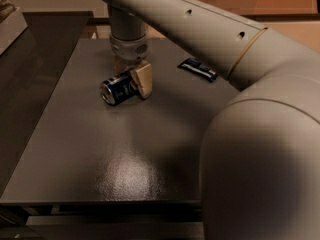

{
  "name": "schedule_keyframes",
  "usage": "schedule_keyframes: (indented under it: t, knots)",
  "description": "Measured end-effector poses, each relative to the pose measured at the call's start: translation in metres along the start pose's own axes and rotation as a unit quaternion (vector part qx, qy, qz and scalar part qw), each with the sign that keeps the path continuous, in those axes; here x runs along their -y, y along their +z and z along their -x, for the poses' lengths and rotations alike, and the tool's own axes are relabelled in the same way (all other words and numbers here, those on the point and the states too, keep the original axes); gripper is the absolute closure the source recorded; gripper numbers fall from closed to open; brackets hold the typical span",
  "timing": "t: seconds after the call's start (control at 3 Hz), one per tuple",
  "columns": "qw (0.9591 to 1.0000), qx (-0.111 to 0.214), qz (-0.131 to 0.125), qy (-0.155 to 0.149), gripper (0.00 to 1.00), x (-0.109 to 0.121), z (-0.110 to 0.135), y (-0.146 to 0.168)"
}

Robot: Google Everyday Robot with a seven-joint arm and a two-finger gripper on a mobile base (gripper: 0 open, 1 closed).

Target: Place pepsi can upright

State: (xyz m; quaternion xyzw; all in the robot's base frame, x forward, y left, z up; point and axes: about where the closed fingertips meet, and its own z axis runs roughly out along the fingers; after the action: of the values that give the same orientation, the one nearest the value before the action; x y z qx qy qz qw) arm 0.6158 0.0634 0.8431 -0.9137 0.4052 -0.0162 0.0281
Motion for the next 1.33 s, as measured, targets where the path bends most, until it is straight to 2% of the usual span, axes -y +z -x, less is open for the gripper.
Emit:
schedule_keyframes:
  t: [0.33, 0.67, 1.0, 1.33]
  knots:
    - [0.9999, 0.006, 0.008, 0.007, 0.58, 0.003, 0.004, -0.001]
    - [0.9997, 0.015, 0.006, 0.016, 0.81, 0.005, 0.006, -0.007]
    - [0.9996, 0.02, 0.002, 0.022, 1.0, 0.007, 0.006, -0.012]
    - [0.9988, 0.001, -0.048, 0.013, 1.0, -0.008, -0.004, -0.032]
